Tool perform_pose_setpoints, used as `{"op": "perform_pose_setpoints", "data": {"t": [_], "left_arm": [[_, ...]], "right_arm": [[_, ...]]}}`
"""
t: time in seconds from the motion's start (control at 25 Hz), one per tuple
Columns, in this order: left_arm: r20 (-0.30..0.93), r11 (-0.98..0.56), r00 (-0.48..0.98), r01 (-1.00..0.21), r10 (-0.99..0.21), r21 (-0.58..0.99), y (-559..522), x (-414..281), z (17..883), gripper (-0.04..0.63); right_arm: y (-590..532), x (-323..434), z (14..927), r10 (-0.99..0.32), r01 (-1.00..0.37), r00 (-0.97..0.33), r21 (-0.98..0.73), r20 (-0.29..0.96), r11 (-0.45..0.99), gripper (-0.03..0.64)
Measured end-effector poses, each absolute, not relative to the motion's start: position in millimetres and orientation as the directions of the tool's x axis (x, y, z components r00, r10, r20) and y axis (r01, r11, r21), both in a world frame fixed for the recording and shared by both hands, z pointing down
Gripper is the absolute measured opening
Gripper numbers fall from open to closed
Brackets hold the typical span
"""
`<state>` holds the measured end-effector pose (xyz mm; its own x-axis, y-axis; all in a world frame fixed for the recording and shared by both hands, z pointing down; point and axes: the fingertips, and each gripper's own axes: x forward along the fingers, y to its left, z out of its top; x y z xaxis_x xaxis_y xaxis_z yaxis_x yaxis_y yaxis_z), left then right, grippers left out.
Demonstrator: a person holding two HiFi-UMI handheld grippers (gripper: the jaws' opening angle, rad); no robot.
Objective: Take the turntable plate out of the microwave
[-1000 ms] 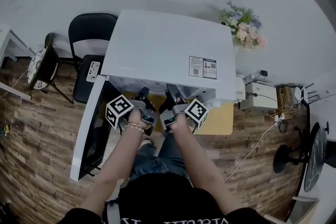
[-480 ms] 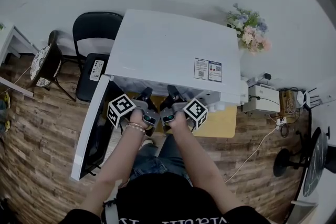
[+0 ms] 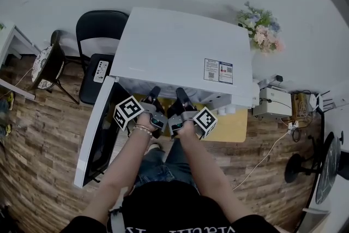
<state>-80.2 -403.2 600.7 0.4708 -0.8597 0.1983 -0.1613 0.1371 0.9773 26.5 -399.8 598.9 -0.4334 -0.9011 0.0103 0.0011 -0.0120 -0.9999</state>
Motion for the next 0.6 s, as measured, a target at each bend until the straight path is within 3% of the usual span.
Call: {"op": "perform_pose_setpoints", "data": {"t": [0.6], "left_arm": [[0.108,0.085,0.448,-0.070,-0.888,0.994,-412.1,-76.9,605.9,0.040]], "right_arm": [[-362.2,33.4,595.2,-0.863,0.031,-0.499,-0.997,-0.083,0.077,0.067]]}}
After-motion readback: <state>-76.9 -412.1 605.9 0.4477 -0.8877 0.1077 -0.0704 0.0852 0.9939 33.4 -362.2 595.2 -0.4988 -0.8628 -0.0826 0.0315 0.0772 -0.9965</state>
